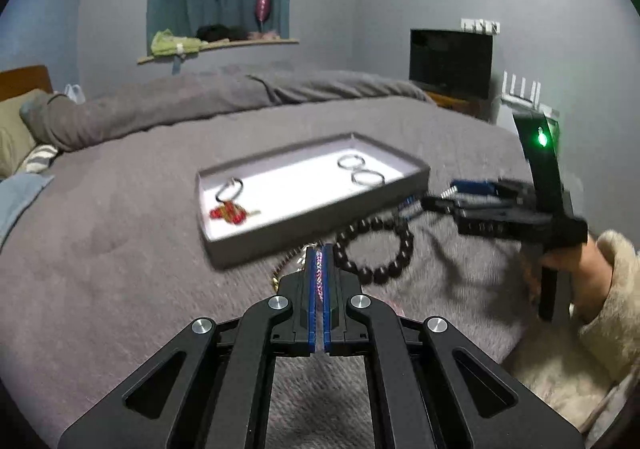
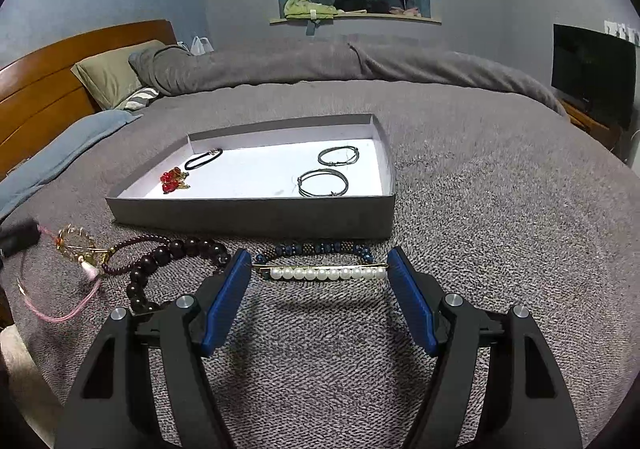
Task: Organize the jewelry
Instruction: 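Grasp the pink cord bracelet with the left tool while the right tool grasps the pearl bar hair clip, then carry the pink bracelet and pearl hair clip into the grey box and open both tools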
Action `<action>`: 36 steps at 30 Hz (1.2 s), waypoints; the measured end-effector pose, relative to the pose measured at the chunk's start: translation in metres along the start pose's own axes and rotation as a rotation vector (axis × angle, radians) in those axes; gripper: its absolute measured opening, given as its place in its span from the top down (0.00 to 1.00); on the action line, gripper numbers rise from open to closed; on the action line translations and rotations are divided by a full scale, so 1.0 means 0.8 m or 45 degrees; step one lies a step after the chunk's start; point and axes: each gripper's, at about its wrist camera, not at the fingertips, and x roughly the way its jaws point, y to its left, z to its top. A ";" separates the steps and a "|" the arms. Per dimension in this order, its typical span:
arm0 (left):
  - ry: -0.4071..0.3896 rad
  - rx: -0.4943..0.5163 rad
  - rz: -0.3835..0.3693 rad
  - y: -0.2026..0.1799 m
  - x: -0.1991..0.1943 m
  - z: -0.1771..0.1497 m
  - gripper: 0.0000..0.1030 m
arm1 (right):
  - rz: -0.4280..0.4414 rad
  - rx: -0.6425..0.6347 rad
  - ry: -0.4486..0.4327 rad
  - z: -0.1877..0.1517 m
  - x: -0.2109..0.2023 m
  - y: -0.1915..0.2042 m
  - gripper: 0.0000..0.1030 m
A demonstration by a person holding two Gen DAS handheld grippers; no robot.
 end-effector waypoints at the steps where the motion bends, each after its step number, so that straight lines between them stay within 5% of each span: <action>1: -0.008 -0.007 0.002 0.003 -0.003 0.004 0.97 | 0.003 -0.004 -0.010 0.001 -0.002 0.000 0.32; 18: -0.098 -0.021 0.081 0.034 -0.004 0.054 0.97 | -0.006 -0.061 -0.089 0.032 -0.018 0.008 0.32; 27: -0.081 -0.053 0.109 0.062 0.061 0.099 0.97 | -0.010 -0.104 -0.111 0.093 0.001 0.005 0.32; 36: 0.026 -0.163 0.111 0.101 0.133 0.096 0.97 | 0.051 -0.130 0.055 0.098 0.063 0.020 0.32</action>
